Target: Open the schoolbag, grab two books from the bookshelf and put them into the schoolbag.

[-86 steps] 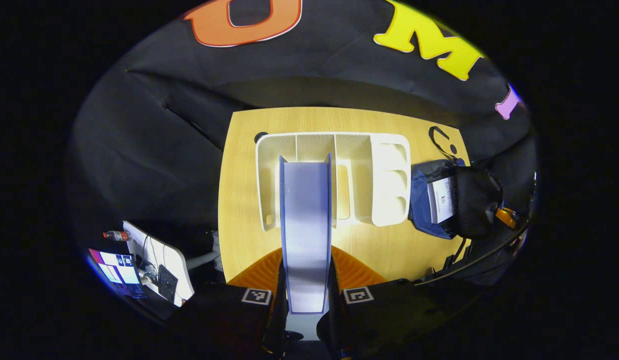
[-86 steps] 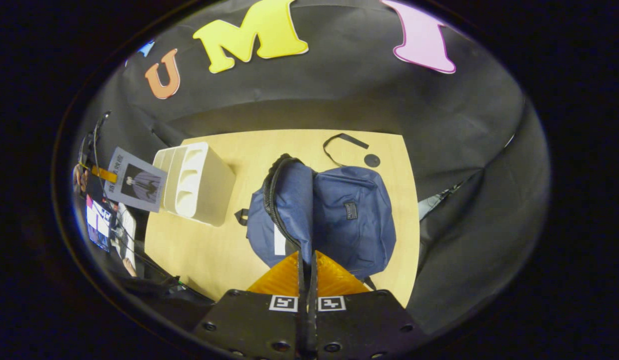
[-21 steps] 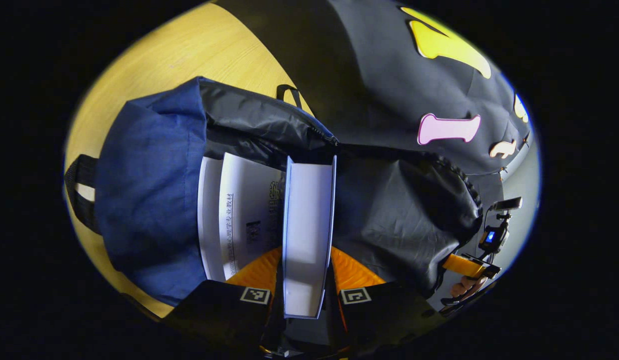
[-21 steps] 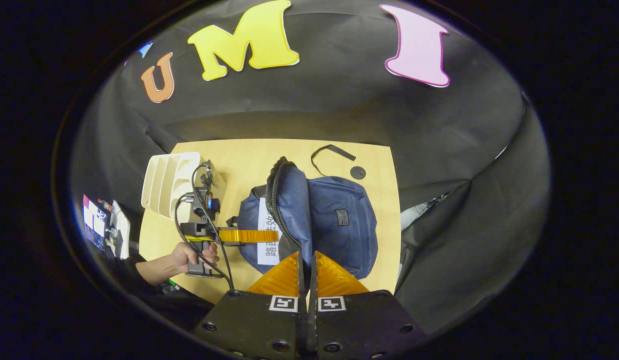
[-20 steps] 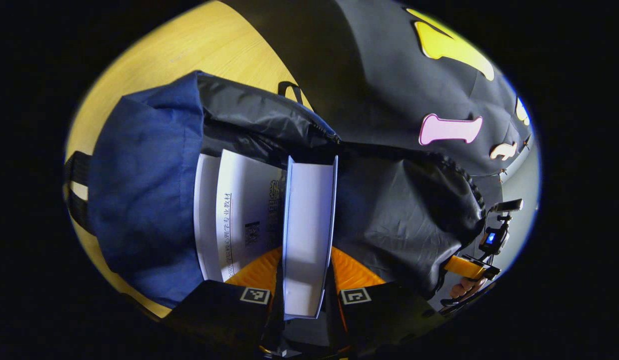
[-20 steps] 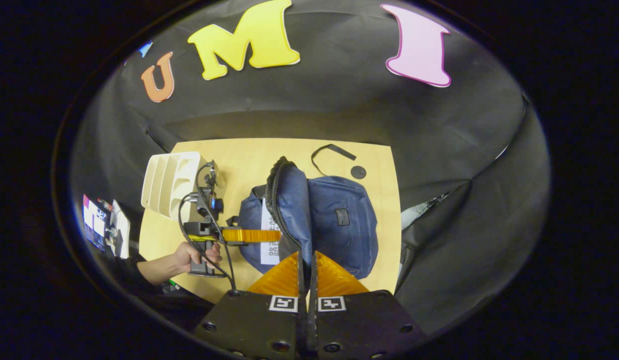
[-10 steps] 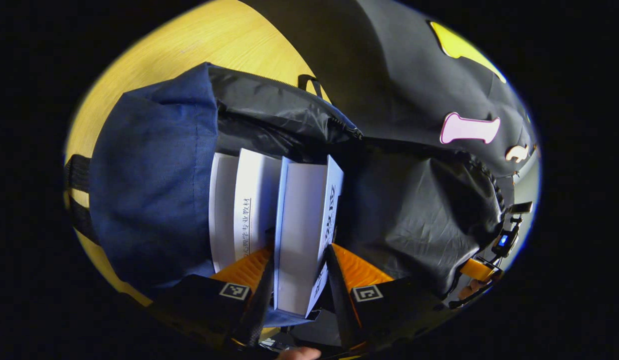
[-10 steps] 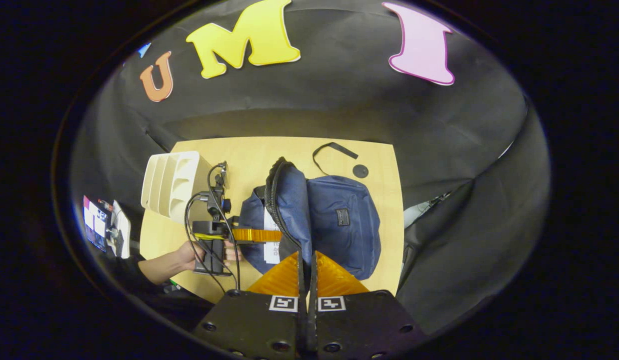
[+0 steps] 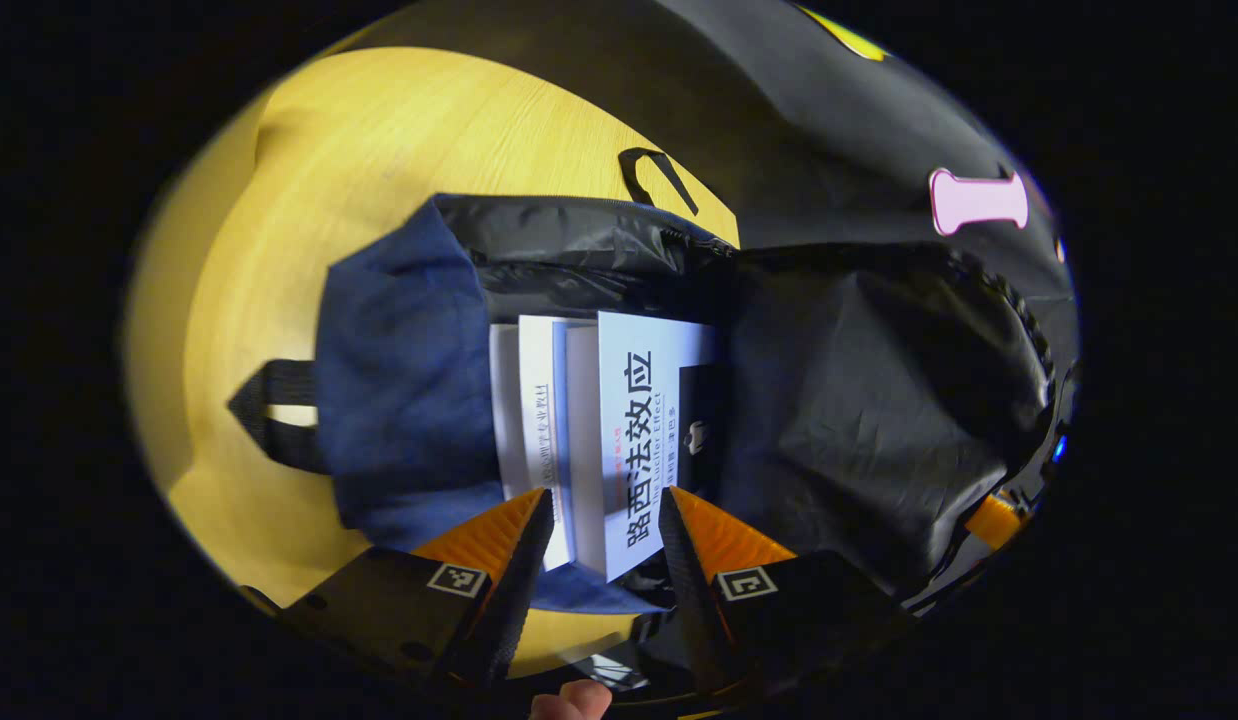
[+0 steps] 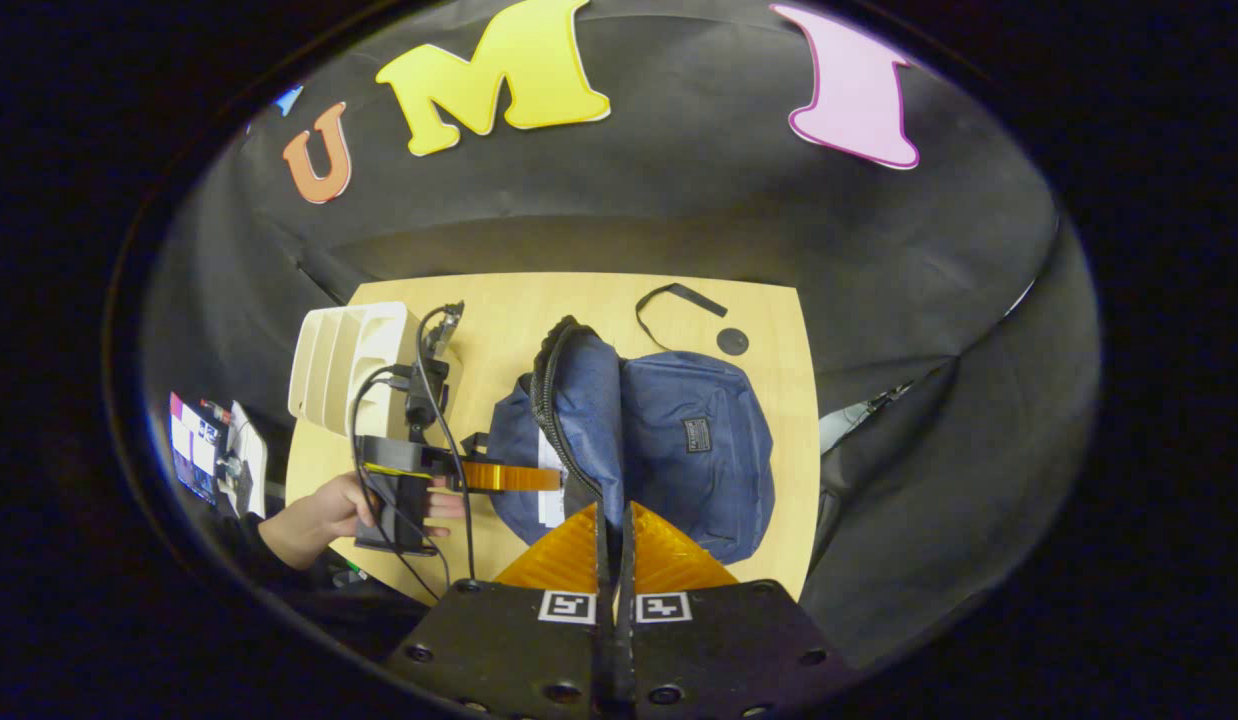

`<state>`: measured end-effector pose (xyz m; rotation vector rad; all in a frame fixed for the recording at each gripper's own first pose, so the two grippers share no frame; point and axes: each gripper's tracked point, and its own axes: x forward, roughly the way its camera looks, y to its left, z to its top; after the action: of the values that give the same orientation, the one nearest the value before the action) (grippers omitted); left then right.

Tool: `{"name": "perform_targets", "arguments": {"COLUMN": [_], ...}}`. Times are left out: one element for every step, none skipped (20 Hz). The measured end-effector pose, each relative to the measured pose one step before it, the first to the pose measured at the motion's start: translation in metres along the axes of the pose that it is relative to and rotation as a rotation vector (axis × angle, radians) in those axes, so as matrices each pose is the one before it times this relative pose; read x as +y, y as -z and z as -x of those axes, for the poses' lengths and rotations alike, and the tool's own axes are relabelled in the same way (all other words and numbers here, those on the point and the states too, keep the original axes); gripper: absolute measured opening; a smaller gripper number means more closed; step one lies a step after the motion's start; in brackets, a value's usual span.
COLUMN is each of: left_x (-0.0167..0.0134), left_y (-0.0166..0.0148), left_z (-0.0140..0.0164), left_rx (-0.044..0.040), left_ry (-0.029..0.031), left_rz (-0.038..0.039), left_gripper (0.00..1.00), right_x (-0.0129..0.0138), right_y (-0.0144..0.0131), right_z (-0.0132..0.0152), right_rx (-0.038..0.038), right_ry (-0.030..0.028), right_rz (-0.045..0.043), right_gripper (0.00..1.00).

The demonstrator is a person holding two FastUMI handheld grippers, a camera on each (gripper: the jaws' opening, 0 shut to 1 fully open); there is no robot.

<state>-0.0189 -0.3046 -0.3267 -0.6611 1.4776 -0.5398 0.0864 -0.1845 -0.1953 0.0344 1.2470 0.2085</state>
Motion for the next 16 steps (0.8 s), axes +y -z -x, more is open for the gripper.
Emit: {"name": "perform_targets", "arguments": {"left_x": [0.00255, 0.00250, 0.00336, 0.00550, 0.00622, 0.00823, 0.00618, 0.00884, 0.00706, 0.00660, 0.00726, 0.00574, 0.00626, 0.00589, 0.00618, 0.00761], "left_y": [0.00046, -0.00141, -0.00364, -0.00309, -0.00409, -0.00330, -0.00222, -0.00009, -0.00048, 0.00142, 0.00326, 0.00294, 0.00440, 0.00350, -0.00147, -0.00271], "left_z": [0.00805, 0.00880, 0.00833, 0.00869, 0.00921, 0.00818, 0.00924, 0.00997, 0.00876, 0.00963, 0.00933, 0.00973, 0.00906, 0.00927, 0.00843, 0.00969], "left_rx": [-0.00496, -0.01307, -0.01751, -0.02379, -0.02629, -0.02064, -0.01677, -0.00712, -0.00607, 0.00075, 0.00763, 0.00419, 0.00599, -0.00350, -0.02046, -0.02671], "left_ry": [-0.04027, -0.03118, -0.03745, -0.04543, -0.04527, -0.04282, -0.04038, -0.03695, -0.03817, -0.02920, -0.02380, -0.02349, -0.02220, -0.02115, -0.01920, -0.03566], "left_rz": [-0.02262, -0.02595, -0.03171, -0.03998, -0.04015, -0.03640, -0.02927, -0.02417, -0.01752, -0.01376, -0.01082, -0.00983, -0.01832, -0.01905, -0.01013, -0.01296], "left_gripper": [0.70, 0.73, 0.73, 0.74, 0.76, 0.94, 0.82, 0.82, 0.82, 0.82, 0.82, 0.82, 0.82, 0.82, 0.82, 0.82], "right_x": [0.00270, 0.00317, 0.00352, 0.00395, 0.00371, 0.00489, 0.00518, 0.00624, 0.00521, 0.00650, 0.00712, 0.00697, 0.00765, 0.00716, 0.00585, 0.00665], "right_y": [-0.00061, -0.00054, -0.00002, 0.00054, 0.00039, -0.00024, 0.00068, 0.00005, 0.00043, 0.00179, 0.00123, 0.00250, 0.00175, 0.00064, 0.00027, 0.00244], "right_z": [-0.00025, -0.00152, -0.00064, -0.00039, -0.00105, -0.00115, -0.00189, -0.00199, -0.00297, -0.00232, -0.00350, -0.00330, -0.00424, -0.00350, -0.00446, -0.00335], "right_rx": [-0.00107, -0.00091, -0.00099, -0.00146, -0.00260, -0.00295, -0.00233, -0.00234, -0.00245, -0.00194, -0.00053, 0.00172, -0.00063, -0.00223, -0.00323, -0.00370], "right_ry": [-0.00305, -0.00344, -0.00509, -0.00509, -0.00571, -0.00707, -0.00670, -0.00682, -0.00492, -0.00722, -0.00961, -0.01187, -0.01015, -0.00608, -0.00321, -0.00611], "right_rz": [0.00199, 0.00348, 0.00293, 0.00342, 0.00190, 0.00024, 0.00129, 0.00388, 0.00605, 0.00639, 0.00176, 0.00208, 0.00408, 0.00900, 0.00728, 0.00591], "right_gripper": [0.00, 0.00, 0.00, 0.00, 0.00, 0.00, 0.00, 0.00, 0.00, 0.00, 0.00, 0.00, 0.00, 0.00, 0.00, 0.00]}}
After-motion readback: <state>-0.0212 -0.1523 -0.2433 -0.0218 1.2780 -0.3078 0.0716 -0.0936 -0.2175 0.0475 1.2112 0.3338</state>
